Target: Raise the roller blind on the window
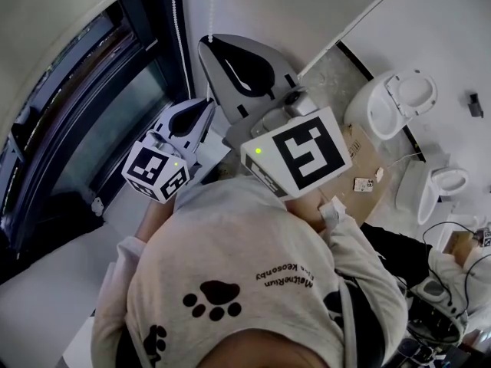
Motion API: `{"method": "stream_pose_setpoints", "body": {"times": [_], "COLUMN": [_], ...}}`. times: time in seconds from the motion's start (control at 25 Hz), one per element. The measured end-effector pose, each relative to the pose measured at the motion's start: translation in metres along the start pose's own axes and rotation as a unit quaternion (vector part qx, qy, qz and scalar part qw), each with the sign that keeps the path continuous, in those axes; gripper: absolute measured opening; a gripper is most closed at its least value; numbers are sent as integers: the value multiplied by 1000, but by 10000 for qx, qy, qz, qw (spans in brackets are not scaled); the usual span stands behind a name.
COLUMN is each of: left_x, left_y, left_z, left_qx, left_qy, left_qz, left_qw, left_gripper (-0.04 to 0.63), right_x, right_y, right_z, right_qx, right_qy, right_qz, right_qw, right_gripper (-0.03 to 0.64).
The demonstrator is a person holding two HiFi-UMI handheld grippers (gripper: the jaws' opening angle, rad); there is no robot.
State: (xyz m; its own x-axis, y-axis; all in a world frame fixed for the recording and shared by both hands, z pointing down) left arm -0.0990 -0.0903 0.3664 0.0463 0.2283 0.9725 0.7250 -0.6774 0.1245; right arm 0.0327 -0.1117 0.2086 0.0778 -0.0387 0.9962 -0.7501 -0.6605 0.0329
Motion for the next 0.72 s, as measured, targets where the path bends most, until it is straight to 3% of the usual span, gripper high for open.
{"method": "stream_pose_setpoints", "body": {"times": [0.32,0.72], "left_x": [16,68], "left_y": [4,10], "left_z": [-5,-16], "left_qx": [-224,-444], "left_qy": [172,405], "left_qz": [-78,-427], "left_qw": [9996,9973], "left_gripper": [8,9], "right_x": [18,71], "right_y": [-1,4], "right_z": [-2,-8], "right_qx": [30,183], "right_qy": [81,41], "right_qz": [-93,-464], "right_qw": [9999,9987], "right_gripper": [11,11]}}
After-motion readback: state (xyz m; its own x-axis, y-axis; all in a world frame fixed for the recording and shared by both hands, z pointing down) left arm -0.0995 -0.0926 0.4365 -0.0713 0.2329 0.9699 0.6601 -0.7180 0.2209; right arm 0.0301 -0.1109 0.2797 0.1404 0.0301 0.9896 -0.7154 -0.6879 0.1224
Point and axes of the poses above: the fingertips, and each gripper's own axes: y forward along the fingers, z to its right, x out of its underside, the point moved 10 cm from there along -y, backward along the fingers, and after that the axes turned 6 degrees about -z, right-handed, at the moved point
